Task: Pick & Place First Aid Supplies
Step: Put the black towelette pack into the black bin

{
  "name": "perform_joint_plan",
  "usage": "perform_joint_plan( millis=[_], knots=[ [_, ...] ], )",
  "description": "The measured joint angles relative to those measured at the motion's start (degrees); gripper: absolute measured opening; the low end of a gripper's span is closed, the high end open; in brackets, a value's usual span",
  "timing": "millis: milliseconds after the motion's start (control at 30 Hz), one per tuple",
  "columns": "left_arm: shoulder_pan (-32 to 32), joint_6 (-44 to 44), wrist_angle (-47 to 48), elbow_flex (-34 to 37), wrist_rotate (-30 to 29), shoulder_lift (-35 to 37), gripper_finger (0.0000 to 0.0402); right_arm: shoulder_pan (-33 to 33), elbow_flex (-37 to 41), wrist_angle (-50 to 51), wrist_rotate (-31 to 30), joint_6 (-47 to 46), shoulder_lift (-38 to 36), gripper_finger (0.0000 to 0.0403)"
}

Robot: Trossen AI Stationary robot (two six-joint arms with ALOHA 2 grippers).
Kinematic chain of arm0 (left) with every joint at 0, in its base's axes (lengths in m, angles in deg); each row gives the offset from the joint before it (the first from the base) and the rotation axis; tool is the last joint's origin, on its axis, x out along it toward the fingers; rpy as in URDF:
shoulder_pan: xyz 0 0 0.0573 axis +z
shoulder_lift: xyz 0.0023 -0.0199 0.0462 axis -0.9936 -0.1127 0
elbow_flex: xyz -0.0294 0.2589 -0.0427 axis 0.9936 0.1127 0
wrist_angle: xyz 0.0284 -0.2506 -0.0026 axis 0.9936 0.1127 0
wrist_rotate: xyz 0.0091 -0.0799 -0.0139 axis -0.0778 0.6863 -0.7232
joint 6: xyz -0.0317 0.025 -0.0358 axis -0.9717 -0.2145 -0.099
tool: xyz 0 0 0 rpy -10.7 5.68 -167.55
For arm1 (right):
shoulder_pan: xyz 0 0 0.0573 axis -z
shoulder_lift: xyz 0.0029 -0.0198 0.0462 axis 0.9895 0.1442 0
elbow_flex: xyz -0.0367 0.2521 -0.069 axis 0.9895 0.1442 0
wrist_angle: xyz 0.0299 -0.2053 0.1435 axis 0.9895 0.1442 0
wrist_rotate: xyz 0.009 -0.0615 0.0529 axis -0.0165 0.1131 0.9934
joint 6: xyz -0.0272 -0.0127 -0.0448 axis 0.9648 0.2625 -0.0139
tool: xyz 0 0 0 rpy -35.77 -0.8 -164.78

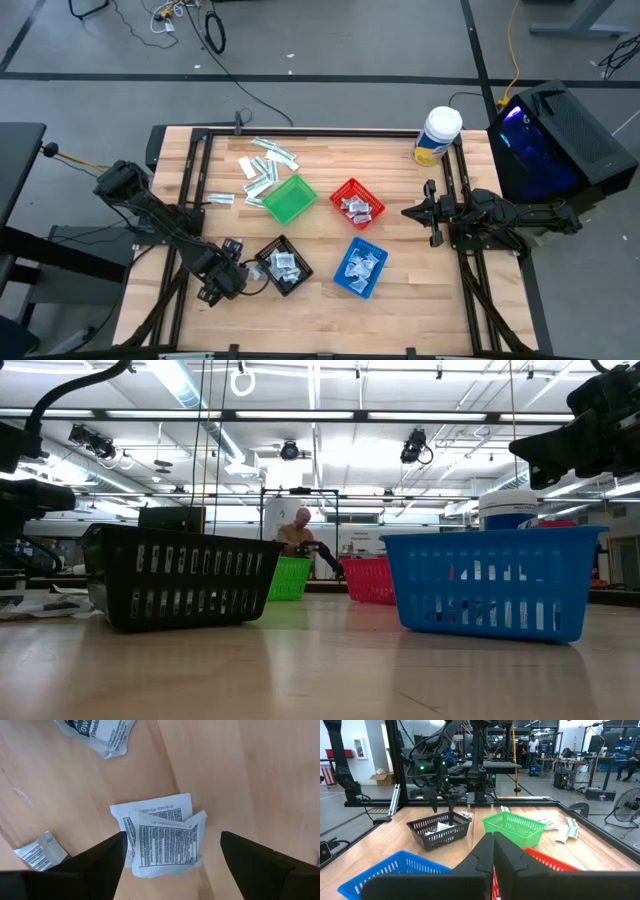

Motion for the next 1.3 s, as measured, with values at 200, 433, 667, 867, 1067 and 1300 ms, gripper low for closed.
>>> perform_joint_plan(
  millis=[200,433,667,867,1067,1300],
  knots=[
    [0.0,-0.7,-0.1,0.0,0.2,0.0,0.0330,0.0,0.0,0.0,0.0,0.0,0.0,0.0013],
    [0.0,-0.7,-0.2,0.0,0.2,0.0,0.0330,0.0,0.0,0.0,0.0,0.0,0.0,0.0013],
    [0.0,-0.7,-0.2,0.0,0.2,0.0,0.0330,0.0,0.0,0.0,0.0,0.0,0.0,0.0013],
    [0.0,-1.2,-0.3,0.0,-0.2,0.0,0.0330,0.0,0.0,0.0,0.0,0.0,0.0,0.0013],
    [-1.0,-1.8,-0.3,0.0,-1.0,-0.4,0.0330,0.0,0.0,0.0,0.0,0.0,0.0,0.0013],
    [-1.4,-2.0,-1.0,0.0,-0.4,-3.7,0.0330,0.0,0.0,0.0,0.0,0.0,0.0,0.0013]
  ],
)
